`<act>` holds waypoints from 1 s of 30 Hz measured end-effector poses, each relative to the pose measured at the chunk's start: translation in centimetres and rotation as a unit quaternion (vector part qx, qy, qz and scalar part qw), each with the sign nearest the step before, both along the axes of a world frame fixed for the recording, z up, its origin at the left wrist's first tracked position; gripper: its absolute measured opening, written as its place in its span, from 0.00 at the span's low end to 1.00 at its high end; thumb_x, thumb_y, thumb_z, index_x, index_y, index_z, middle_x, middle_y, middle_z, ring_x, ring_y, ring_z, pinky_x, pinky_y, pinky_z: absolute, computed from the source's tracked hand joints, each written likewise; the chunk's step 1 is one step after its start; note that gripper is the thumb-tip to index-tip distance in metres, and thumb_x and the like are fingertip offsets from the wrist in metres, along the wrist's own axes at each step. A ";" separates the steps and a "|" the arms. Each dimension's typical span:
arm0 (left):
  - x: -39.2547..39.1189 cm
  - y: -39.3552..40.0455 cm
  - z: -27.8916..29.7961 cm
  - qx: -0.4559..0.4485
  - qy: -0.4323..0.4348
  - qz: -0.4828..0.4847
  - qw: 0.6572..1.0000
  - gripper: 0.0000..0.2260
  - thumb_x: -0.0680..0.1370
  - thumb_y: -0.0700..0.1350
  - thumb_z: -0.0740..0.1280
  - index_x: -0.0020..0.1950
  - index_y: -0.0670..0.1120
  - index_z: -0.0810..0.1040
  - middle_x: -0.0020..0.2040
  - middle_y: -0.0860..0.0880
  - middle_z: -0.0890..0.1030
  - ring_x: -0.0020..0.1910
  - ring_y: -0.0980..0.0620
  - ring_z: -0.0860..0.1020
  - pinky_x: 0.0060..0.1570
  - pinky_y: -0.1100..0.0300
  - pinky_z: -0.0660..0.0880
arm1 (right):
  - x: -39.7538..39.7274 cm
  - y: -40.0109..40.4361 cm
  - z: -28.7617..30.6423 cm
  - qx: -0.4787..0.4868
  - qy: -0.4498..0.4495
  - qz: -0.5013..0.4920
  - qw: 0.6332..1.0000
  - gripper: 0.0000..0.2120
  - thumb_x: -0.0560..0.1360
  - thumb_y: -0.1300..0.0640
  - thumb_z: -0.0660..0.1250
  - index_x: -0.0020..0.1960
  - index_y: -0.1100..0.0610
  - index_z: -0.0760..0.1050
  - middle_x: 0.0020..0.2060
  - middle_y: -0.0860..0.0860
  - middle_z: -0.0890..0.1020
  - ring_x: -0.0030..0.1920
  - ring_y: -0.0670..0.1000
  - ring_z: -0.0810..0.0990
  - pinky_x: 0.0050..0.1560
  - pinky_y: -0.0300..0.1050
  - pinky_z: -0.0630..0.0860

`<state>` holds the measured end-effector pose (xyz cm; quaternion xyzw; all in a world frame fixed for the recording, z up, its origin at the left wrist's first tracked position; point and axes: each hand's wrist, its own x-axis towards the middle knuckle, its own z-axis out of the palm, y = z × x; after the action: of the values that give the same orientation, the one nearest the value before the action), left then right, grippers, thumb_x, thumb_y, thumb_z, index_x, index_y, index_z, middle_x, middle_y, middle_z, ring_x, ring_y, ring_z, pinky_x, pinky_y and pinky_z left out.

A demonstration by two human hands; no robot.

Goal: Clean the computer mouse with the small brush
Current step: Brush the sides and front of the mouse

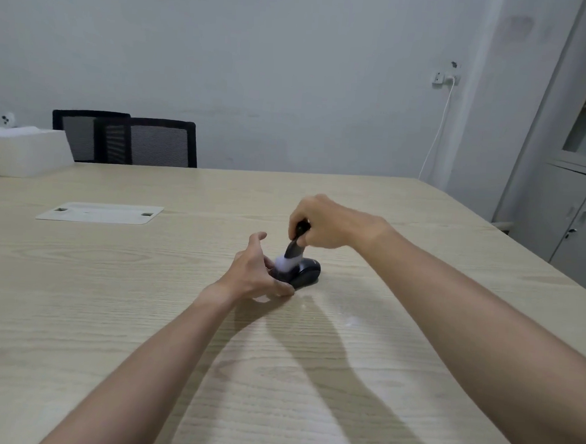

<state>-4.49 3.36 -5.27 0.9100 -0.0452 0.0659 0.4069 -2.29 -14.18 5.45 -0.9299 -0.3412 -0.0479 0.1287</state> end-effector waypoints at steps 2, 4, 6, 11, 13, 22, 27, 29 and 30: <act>0.1 -0.1 0.0 0.003 0.014 -0.007 1.000 0.52 0.61 0.49 0.83 0.77 0.46 0.58 0.47 0.51 0.81 0.56 0.48 0.78 0.59 0.55 0.73 | 0.2 -0.3 0.5 0.029 -0.023 -0.012 0.999 0.07 0.73 0.65 0.70 0.48 0.58 0.85 0.44 0.50 0.83 0.46 0.52 0.82 0.49 0.48 0.81; 0.2 -0.1 0.1 0.015 0.026 -0.012 0.999 0.47 0.61 0.51 0.82 0.74 0.47 0.63 0.48 0.51 0.80 0.57 0.47 0.76 0.58 0.54 0.73 | 0.1 -0.5 -0.2 0.030 -0.026 -0.021 0.999 0.06 0.74 0.64 0.71 0.50 0.58 0.84 0.45 0.50 0.81 0.47 0.53 0.81 0.50 0.50 0.80; 0.3 0.0 0.2 0.035 0.032 -0.017 0.999 0.41 0.61 0.53 0.81 0.70 0.48 0.69 0.49 0.51 0.79 0.57 0.47 0.75 0.54 0.56 0.72 | 0.1 -1.1 -1.3 0.011 -0.010 -0.030 0.999 0.06 0.74 0.64 0.72 0.50 0.58 0.84 0.45 0.50 0.81 0.48 0.54 0.82 0.50 0.50 0.80; 0.4 -0.3 0.8 0.098 0.015 -0.035 0.995 0.20 0.62 0.50 0.78 0.52 0.46 0.84 0.47 0.46 0.84 0.50 0.46 0.79 0.47 0.53 0.77 | 0.6 -4.6 -0.8 -0.034 0.054 -0.077 0.995 0.09 0.72 0.67 0.74 0.47 0.56 0.86 0.44 0.49 0.84 0.46 0.50 0.82 0.48 0.44 0.80; 0.5 -0.3 1.0 0.107 0.028 -0.042 0.993 0.19 0.63 0.48 0.77 0.53 0.47 0.84 0.49 0.47 0.84 0.50 0.47 0.80 0.51 0.52 0.77 | 0.6 -5.2 -1.0 0.019 0.035 -0.083 0.996 0.07 0.73 0.65 0.73 0.49 0.56 0.85 0.44 0.49 0.83 0.45 0.50 0.80 0.44 0.38 0.75; 1.1 0.0 1.8 0.164 0.072 -0.071 0.981 0.28 0.70 0.37 0.72 0.69 0.51 0.76 0.55 0.49 0.77 0.51 0.50 0.73 0.51 0.60 0.70 | -0.5 -5.9 -2.6 0.059 0.054 -0.077 0.994 0.08 0.72 0.64 0.73 0.50 0.57 0.86 0.41 0.49 0.83 0.39 0.44 0.77 0.39 0.33 0.71; 1.4 0.2 1.5 0.147 0.079 -0.077 0.983 0.28 0.72 0.32 0.64 0.70 0.51 0.75 0.54 0.47 0.78 0.52 0.48 0.76 0.51 0.60 0.72 | -0.5 -5.7 -2.3 0.126 0.029 -0.085 0.988 0.07 0.73 0.63 0.73 0.50 0.56 0.86 0.42 0.47 0.82 0.36 0.40 0.74 0.37 0.28 0.67; 1.5 0.2 1.4 0.140 0.082 -0.069 0.984 0.27 0.73 0.32 0.63 0.70 0.50 0.74 0.54 0.46 0.78 0.53 0.47 0.76 0.51 0.59 0.72 | -0.7 -5.1 -2.9 0.103 0.020 -0.078 0.991 0.07 0.74 0.63 0.73 0.51 0.57 0.85 0.42 0.48 0.81 0.39 0.42 0.76 0.40 0.32 0.69; 1.6 0.2 1.3 0.136 0.085 -0.061 0.985 0.28 0.73 0.32 0.62 0.71 0.50 0.72 0.57 0.46 0.77 0.55 0.46 0.75 0.53 0.58 0.72 | -0.7 -4.9 -3.1 0.076 0.023 -0.076 0.994 0.06 0.74 0.63 0.73 0.50 0.57 0.85 0.43 0.48 0.81 0.41 0.46 0.78 0.42 0.37 0.72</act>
<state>-2.89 3.54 -3.92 0.9546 -0.0742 -0.0435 0.2852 -3.04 -19.11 2.30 -0.9417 -0.2617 -0.0613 0.2025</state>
